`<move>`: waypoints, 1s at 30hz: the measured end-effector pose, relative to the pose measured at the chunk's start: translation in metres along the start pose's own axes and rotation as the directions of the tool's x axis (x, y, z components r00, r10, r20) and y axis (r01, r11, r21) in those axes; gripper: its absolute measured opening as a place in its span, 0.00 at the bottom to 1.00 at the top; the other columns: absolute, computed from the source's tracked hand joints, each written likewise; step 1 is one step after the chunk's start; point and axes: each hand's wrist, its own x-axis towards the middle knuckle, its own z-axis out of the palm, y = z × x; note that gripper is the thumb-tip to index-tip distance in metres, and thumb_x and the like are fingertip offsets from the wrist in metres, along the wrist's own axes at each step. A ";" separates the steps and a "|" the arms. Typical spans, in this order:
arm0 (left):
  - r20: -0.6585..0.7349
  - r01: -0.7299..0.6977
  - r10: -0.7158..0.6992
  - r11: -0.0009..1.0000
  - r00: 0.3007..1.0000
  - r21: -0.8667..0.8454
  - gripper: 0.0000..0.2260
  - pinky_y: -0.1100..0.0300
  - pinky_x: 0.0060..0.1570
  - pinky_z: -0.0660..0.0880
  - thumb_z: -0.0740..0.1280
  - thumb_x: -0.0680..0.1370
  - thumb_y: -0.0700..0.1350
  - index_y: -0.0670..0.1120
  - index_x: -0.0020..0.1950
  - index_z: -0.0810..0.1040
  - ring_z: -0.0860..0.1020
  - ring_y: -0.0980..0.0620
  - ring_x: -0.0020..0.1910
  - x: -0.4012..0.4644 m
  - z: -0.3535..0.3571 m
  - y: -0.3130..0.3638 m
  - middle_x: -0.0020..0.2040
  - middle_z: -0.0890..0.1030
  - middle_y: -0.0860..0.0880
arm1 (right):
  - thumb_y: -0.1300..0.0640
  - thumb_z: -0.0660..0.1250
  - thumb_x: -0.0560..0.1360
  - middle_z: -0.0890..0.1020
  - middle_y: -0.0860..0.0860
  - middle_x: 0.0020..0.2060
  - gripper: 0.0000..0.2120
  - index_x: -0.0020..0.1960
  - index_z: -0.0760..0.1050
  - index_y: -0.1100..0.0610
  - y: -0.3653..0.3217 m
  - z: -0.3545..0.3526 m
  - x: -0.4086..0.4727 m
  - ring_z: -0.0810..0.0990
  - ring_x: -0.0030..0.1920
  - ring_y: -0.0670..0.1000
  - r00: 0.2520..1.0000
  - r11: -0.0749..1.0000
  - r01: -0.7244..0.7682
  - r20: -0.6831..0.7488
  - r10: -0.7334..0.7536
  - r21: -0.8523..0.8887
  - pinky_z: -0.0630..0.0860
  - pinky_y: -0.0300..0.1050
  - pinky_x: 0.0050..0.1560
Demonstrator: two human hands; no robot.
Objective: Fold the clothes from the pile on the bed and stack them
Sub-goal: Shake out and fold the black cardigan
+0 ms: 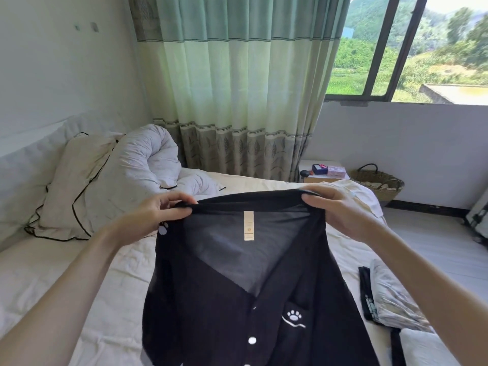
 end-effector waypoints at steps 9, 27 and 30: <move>0.075 0.081 -0.092 0.986 0.993 0.143 0.13 0.70 0.41 0.74 0.65 0.75 0.30 0.42 0.54 0.80 0.81 0.59 0.44 -0.020 -0.007 0.008 0.45 0.84 0.50 | 0.71 0.63 0.69 0.80 0.59 0.59 0.22 0.60 0.79 0.57 -0.008 -0.014 -0.007 0.80 0.57 0.56 0.931 0.939 -0.267 0.310 0.193 0.217 0.78 0.47 0.51; -0.451 -0.111 0.384 0.846 0.806 0.521 0.08 0.68 0.40 0.73 0.71 0.74 0.39 0.53 0.45 0.80 0.76 0.56 0.33 -0.011 0.003 0.009 0.39 0.82 0.46 | 0.63 0.63 0.78 0.73 0.45 0.33 0.01 0.48 0.71 0.61 -0.019 0.055 -0.011 0.72 0.31 0.31 0.964 0.684 0.063 -0.133 -0.230 -0.727 0.66 0.23 0.33; -0.471 -0.063 0.332 0.864 0.817 0.499 0.06 0.65 0.42 0.73 0.71 0.74 0.42 0.52 0.48 0.81 0.76 0.60 0.30 -0.010 0.003 0.001 0.38 0.82 0.49 | 0.62 0.64 0.78 0.75 0.47 0.34 0.04 0.45 0.70 0.56 -0.006 0.055 -0.008 0.73 0.29 0.34 0.969 0.810 0.043 -0.172 -0.175 -0.585 0.67 0.27 0.28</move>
